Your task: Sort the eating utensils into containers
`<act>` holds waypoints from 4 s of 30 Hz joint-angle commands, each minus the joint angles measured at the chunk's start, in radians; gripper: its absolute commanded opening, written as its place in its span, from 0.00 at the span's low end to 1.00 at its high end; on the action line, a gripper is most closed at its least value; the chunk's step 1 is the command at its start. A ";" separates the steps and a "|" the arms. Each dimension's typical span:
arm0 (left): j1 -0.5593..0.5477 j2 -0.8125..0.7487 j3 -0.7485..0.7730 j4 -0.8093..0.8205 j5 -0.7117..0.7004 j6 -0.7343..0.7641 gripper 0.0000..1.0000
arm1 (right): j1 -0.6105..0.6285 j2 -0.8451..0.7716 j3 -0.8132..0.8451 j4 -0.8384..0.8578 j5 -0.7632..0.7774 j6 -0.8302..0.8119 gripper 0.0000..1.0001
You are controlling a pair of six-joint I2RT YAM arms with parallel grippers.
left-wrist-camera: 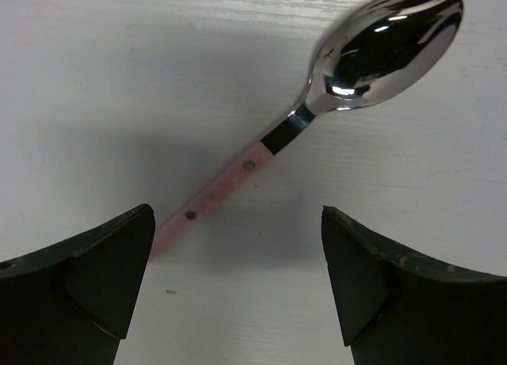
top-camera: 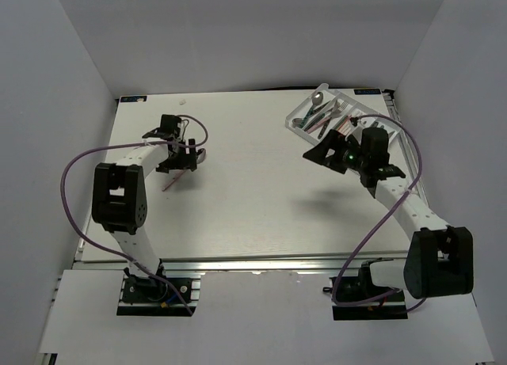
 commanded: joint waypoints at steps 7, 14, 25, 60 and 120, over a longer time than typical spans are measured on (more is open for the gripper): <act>0.033 0.086 0.019 0.025 0.109 0.064 0.78 | 0.011 -0.092 -0.040 0.021 -0.095 -0.073 0.89; 0.033 0.106 -0.032 0.045 0.100 0.058 0.51 | 0.011 -0.172 -0.037 0.001 -0.086 -0.078 0.89; -0.122 0.079 -0.093 0.065 0.017 -0.132 0.00 | 0.011 -0.188 -0.161 0.227 -0.282 0.071 0.89; -0.559 -0.319 -0.236 0.513 0.184 -0.758 0.00 | 0.500 0.254 -0.086 0.391 0.096 0.011 0.46; -0.556 -0.894 -0.423 -0.033 -0.578 -0.307 0.98 | -0.003 1.210 1.204 -0.052 0.392 0.272 0.29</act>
